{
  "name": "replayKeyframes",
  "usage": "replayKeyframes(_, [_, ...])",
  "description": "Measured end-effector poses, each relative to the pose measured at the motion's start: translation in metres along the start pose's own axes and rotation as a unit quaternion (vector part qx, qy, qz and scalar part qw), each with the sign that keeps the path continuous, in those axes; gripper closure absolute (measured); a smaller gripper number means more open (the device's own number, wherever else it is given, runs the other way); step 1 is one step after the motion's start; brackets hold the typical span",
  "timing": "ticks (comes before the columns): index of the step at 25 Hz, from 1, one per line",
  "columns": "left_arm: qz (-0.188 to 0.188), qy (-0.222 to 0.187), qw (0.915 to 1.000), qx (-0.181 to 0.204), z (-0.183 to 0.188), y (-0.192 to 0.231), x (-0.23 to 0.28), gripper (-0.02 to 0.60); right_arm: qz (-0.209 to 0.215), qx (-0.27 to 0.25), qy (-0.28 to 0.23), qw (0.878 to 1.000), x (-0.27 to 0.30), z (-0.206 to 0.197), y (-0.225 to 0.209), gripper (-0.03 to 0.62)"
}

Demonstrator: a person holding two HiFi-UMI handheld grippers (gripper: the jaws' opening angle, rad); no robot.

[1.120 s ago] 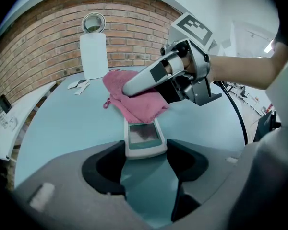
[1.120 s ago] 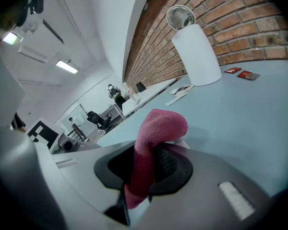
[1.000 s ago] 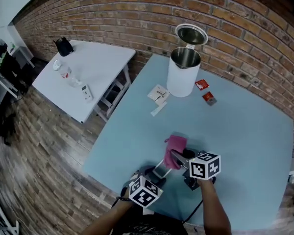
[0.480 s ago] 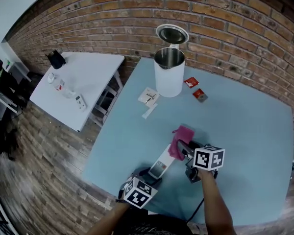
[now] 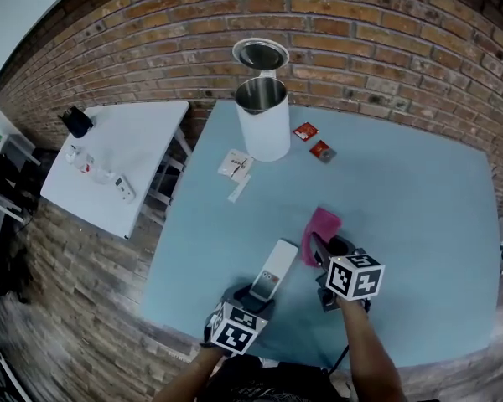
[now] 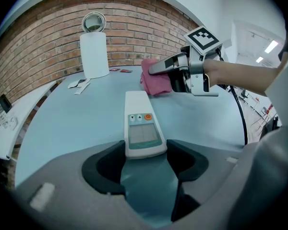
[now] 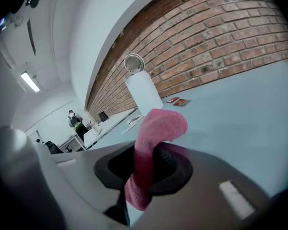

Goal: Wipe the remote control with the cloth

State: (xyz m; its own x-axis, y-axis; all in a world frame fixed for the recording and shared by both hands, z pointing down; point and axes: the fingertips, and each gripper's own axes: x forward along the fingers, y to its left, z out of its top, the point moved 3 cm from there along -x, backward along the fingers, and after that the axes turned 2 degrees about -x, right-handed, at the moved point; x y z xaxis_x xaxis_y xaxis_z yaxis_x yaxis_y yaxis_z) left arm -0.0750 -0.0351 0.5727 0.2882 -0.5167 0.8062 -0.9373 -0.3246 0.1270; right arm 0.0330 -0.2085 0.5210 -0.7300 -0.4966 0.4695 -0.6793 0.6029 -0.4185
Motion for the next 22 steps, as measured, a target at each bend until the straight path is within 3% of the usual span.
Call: replayKeyframes(22, [-0.003, -0.004, 0.9999, 0.01, 0.002, 0.001, 0.003, 0.307, -0.023, 0.038, -0.002, 0.999, -0.018, -0.068, 0.08, 0.517])
